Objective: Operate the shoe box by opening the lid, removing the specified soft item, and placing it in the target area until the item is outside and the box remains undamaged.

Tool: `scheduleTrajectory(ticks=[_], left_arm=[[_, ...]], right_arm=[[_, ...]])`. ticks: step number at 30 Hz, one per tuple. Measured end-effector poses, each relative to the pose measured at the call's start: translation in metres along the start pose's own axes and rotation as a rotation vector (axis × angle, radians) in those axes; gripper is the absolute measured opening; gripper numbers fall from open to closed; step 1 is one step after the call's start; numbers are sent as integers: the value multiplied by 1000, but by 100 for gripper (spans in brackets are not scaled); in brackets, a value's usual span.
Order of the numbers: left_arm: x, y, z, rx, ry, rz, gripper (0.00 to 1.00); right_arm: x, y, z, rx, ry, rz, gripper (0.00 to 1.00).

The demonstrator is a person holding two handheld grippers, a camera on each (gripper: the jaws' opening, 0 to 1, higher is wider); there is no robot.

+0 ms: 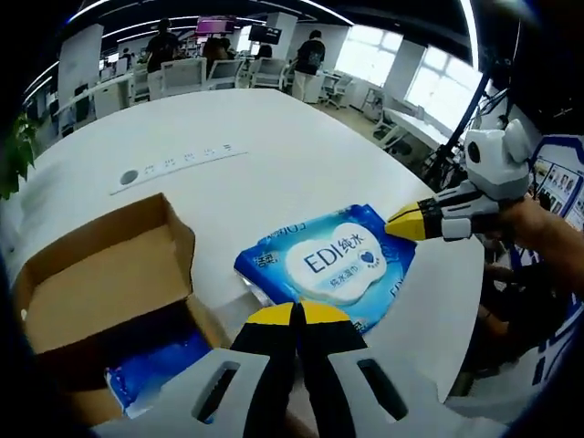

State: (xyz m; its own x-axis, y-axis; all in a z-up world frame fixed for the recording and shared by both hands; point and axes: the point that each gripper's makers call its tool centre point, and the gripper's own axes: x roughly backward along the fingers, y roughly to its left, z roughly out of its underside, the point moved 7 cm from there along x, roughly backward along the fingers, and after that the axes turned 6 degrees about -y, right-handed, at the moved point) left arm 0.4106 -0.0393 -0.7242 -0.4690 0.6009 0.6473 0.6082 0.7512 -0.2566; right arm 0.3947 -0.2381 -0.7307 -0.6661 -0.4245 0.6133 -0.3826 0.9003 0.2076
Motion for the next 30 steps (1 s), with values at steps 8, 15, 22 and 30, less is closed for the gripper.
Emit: scheduleTrajectory(ticks=[8,15,22,30], left_arm=[[-11,2,3,-57,46,-16,0],[-18,2,7,-166,85,-22,0],[-23,-3,9,-376,137,-36,0],[-26,-4,11,-413,187,-35,0]], right_arm=[[-11,-6,5,3,9,6,0],[-14,-8,7,-5,0,8,0],[-17,-11,7,-14,-27,18,0],[-14,-12,10,-36,-47,32,0]])
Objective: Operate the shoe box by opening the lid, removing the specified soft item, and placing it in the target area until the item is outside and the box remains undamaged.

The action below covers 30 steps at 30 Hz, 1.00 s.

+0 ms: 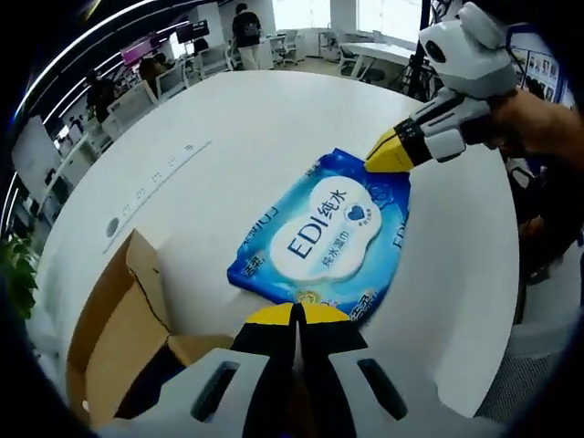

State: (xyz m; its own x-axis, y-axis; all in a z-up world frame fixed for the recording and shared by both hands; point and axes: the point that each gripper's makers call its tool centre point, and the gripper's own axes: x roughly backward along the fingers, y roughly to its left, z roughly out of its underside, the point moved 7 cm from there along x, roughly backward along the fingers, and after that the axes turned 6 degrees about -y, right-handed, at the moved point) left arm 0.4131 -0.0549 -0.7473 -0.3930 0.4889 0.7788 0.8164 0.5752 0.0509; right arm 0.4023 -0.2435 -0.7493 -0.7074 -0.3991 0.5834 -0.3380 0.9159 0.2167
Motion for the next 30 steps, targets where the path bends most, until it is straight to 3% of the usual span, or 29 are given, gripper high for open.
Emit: scheduleTrajectory(ticks=[12,16,23,30], left_arm=[[3,-1,6,34,5,-1,1],[7,1,6,66,-22,4,3],[16,5,5,135,-71,13,4],[31,7,-2,169,-128,22,9]], right_arm=[[5,-3,8,-67,-19,38,0],[7,-2,14,-49,3,64,4],[14,-4,10,-20,-11,70,13],[28,8,4,19,-33,58,21]])
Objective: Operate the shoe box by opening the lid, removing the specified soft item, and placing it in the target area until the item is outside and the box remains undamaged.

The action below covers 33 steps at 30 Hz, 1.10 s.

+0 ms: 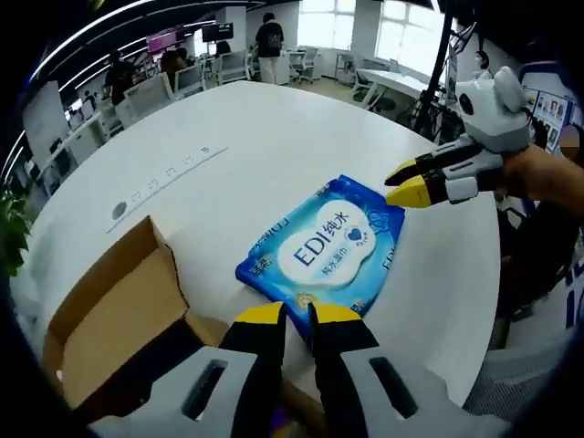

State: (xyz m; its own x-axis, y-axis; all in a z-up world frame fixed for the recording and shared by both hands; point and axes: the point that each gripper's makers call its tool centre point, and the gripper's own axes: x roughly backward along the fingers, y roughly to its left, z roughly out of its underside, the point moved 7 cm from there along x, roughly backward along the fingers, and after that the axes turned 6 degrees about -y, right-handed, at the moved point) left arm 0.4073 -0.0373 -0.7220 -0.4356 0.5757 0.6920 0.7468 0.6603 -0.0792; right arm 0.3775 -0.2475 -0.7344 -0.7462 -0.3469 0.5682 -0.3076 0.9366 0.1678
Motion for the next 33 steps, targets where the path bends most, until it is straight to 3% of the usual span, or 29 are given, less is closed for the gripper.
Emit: scheduleTrajectory(ticks=[11,18,26,33], left_arm=[[23,4,-5,-2,-51,-8,13],[46,16,-3,-6,-85,-24,18],[70,35,9,-6,-114,-41,18],[92,50,31,-33,-127,-46,23]], right_arm=[[15,18,-11,69,-8,-31,31],[17,37,-25,131,-17,-84,35],[8,65,-42,205,-44,-142,39],[-3,93,-51,250,-60,-210,39]])
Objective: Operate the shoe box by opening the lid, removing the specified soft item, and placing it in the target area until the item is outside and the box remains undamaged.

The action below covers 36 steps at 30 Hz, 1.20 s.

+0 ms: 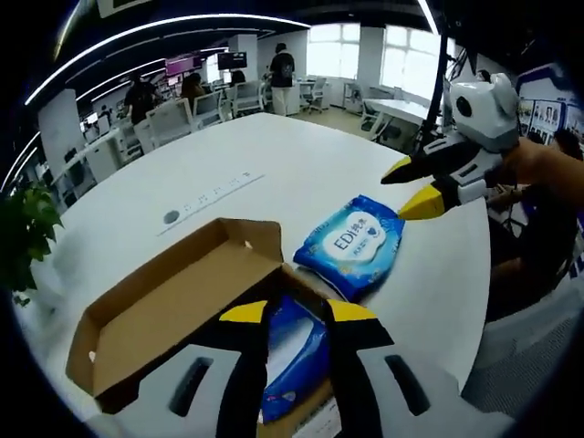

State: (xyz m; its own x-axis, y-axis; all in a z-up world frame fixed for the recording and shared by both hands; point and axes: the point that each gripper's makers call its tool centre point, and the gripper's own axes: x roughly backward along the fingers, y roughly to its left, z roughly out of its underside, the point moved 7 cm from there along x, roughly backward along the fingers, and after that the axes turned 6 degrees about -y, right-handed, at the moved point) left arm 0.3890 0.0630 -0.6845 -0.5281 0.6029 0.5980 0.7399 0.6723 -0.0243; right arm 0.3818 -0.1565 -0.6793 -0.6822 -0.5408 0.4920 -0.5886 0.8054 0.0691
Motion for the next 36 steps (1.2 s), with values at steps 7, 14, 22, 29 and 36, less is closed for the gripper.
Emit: scheduleTrajectory(ticks=[7,14,22,29,36], left_arm=[[11,14,21,4,16,3,24],[12,17,37,8,34,49,22],[8,13,44,-20,38,106,21],[-1,11,47,-55,62,135,21],[-7,12,52,-60,97,154,18]], right_arm=[[-18,20,-5,45,8,-60,37],[-32,40,-13,86,5,-127,35],[-51,59,-16,134,5,-190,33],[-69,75,-19,164,5,-226,31],[-88,88,-17,227,34,-251,28]])
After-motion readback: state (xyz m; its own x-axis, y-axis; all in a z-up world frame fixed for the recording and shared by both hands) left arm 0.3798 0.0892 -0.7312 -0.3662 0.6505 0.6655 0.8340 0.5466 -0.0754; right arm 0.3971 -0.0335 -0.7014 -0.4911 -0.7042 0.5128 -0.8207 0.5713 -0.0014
